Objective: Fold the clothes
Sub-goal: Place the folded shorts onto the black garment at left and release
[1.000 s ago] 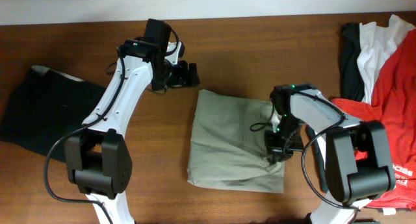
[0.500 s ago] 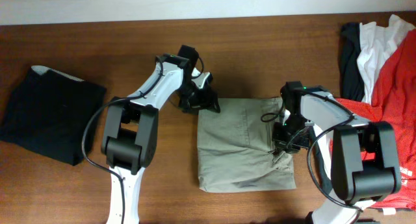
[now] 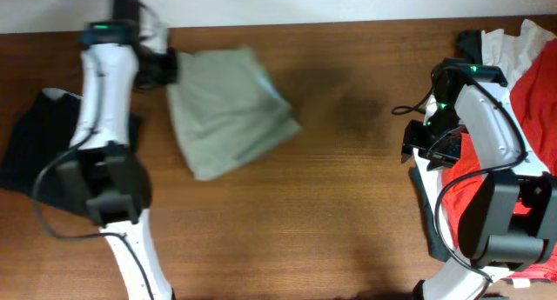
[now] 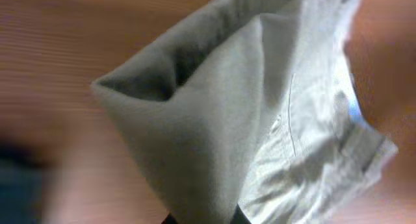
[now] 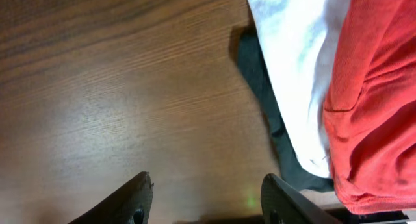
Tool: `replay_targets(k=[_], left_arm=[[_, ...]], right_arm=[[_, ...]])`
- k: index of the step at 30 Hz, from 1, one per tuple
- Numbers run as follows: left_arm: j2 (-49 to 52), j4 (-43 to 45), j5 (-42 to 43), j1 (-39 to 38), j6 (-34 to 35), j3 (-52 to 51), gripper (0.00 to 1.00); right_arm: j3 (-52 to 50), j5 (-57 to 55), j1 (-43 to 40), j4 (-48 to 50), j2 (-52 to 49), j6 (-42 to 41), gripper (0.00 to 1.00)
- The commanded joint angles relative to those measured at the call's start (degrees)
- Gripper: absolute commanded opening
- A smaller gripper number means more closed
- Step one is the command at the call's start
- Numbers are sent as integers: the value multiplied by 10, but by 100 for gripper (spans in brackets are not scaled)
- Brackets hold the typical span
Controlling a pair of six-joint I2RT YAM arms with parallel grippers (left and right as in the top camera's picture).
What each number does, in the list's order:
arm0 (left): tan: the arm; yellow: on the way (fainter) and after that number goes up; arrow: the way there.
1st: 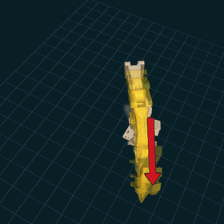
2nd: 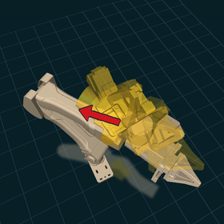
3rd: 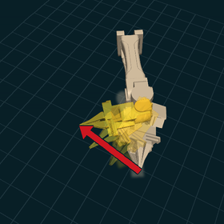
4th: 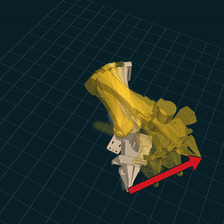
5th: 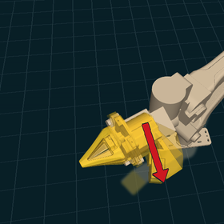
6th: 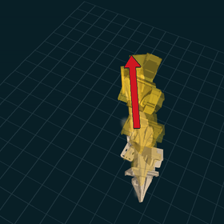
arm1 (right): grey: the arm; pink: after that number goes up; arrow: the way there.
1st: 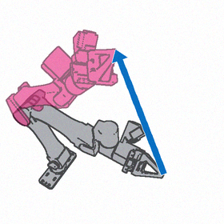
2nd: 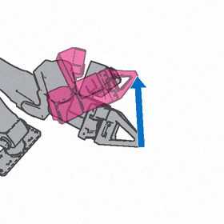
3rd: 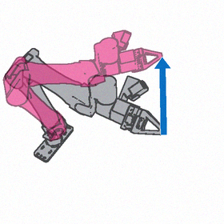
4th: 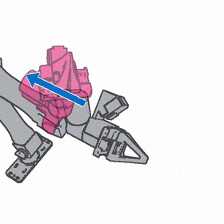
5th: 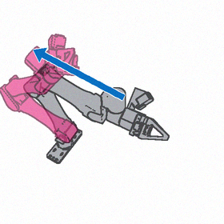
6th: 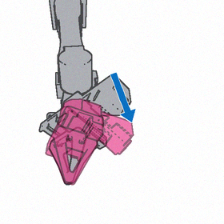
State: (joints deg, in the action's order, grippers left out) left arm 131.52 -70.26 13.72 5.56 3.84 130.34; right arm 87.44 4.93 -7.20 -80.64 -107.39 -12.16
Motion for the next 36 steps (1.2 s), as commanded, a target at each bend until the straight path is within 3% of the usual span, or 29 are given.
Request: replay_targets(k=[1, 3, 8, 11, 13, 15, 16, 17, 18, 19, 23, 25, 27, 34, 36], left_arm=[[-34, -9, -71, 124, -9, 61, 0], [-34, -8, -70, 219, 0, 76, 0], [-34, -24, 4, 370, 32, 76, 0], [-34, -45, 0, 398, 31, 76, 1], [-34, -73, -2, 411, 31, 76, 10], [-34, -97, -2, 414, 31, 76, 60], [-34, -118, -1, 414, 32, 76, 93], [-34, -130, 0, 414, 31, 76, 99], [-34, -132, 0, 414, 31, 76, 99], [-38, -134, 4, 410, 31, 76, 99], [-45, -174, -17, 337, 19, 75, 99], [-45, -243, -136, 317, 88, 75, 99], [-45, -265, -130, 316, 107, 57, 99], [-45, -127, -130, 327, 216, -96, 99], [-45, -51, -135, 329, 232, -155, 99]], right_arm=[[9, -7, -3, -4, 7, 4, 58], [9, -5, -3, -4, 7, 4, 59], [9, -5, 2, -4, 6, 4, 64], [9, -5, 2, -3, 6, 4, 64], [9, -5, 2, -3, 6, 4, 66], [9, -5, 2, -1, 6, 4, 68], [9, -5, 2, 0, 6, 4, 71], [9, -5, 2, 1, 6, 4, 77], [9, -5, 2, 1, 6, 4, 79], [9, -5, 2, 9, 6, 4, 88], [9, -5, 2, 12, 6, 12, 92], [9, -5, 2, 12, 6, 15, 94], [9, -5, 2, 14, 6, 15, 97], [9, -5, 0, 15, 6, 15, 99], [9, -5, 0, 15, 6, 15, 99]])
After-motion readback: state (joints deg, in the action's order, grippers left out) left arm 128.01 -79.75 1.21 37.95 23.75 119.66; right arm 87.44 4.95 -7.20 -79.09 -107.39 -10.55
